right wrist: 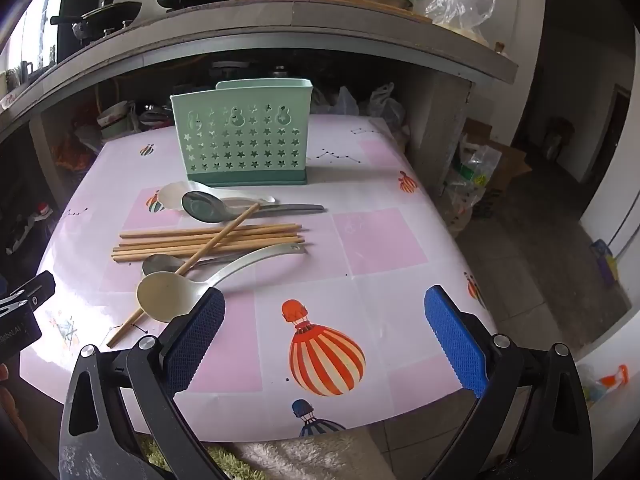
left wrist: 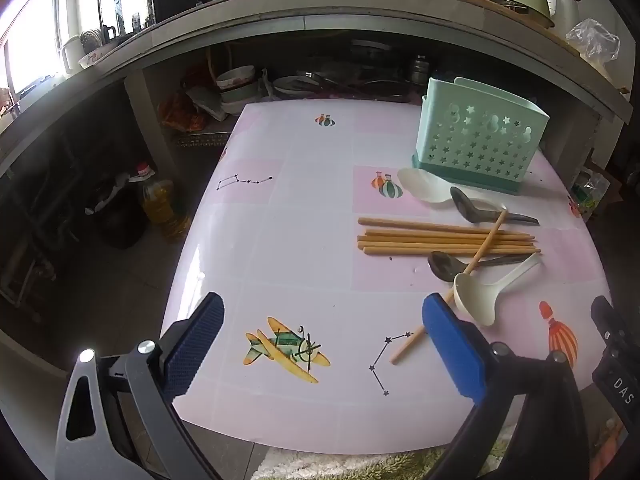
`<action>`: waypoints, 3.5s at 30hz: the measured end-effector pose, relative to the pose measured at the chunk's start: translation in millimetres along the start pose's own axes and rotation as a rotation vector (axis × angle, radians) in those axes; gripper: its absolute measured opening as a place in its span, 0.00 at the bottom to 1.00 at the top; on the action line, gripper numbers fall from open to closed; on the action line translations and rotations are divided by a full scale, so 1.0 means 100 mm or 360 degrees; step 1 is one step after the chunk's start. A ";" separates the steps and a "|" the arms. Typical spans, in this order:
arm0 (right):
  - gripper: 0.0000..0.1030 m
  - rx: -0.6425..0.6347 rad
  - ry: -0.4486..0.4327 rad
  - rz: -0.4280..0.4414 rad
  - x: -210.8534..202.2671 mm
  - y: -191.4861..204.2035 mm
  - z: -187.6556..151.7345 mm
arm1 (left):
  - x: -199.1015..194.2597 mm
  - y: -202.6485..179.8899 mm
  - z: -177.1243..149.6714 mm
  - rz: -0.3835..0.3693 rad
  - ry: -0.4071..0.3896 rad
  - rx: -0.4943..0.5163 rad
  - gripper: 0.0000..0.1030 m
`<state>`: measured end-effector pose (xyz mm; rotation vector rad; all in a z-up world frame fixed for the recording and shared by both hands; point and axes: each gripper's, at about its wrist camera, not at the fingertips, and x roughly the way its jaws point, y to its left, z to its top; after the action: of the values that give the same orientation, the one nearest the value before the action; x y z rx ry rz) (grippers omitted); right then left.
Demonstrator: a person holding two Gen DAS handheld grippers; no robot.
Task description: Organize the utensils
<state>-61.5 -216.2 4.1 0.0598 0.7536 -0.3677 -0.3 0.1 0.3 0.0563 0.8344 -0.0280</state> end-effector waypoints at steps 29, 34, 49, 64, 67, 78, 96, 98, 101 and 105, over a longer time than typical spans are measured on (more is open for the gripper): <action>0.92 0.0003 0.0009 0.0009 -0.01 0.00 0.00 | -0.02 -0.06 0.00 -0.0022 0.0007 0.0041 0.95; 0.92 0.0005 0.0010 0.0010 -0.01 0.00 0.01 | -0.02 -0.08 -0.02 -0.0022 0.0014 0.0044 0.95; 0.92 0.0005 0.0026 0.0018 0.00 0.00 0.01 | 0.01 -0.07 -0.06 -0.0022 0.0028 0.0052 0.95; 0.92 0.0009 0.0031 0.0020 -0.01 0.01 0.01 | 0.02 -0.05 -0.06 -0.0022 0.0037 0.0056 0.95; 0.92 0.0010 0.0031 0.0021 -0.01 0.01 0.01 | 0.02 -0.05 -0.07 -0.0022 0.0037 0.0056 0.95; 0.92 0.0012 0.0037 0.0028 0.00 0.02 -0.01 | 0.05 -0.04 -0.09 -0.0023 0.0054 0.0063 0.95; 0.92 0.0018 0.0051 0.0041 0.01 0.00 0.00 | 0.06 -0.05 -0.06 -0.0021 0.0073 0.0069 0.95; 0.92 0.0019 0.0056 0.0044 0.02 0.00 0.00 | 0.06 -0.05 -0.07 -0.0023 0.0077 0.0069 0.95; 0.92 0.0017 0.0055 0.0045 0.02 0.01 -0.01 | 0.07 -0.05 -0.07 -0.0027 0.0078 0.0070 0.95; 0.92 0.0015 0.0059 0.0051 0.03 0.01 -0.01 | 0.09 -0.04 -0.05 -0.0046 0.0071 0.0068 0.95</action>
<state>-59.6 -216.1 0.8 0.0877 0.7868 -0.3404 1.3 -4.1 -9.8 0.0857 0.8792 -0.0719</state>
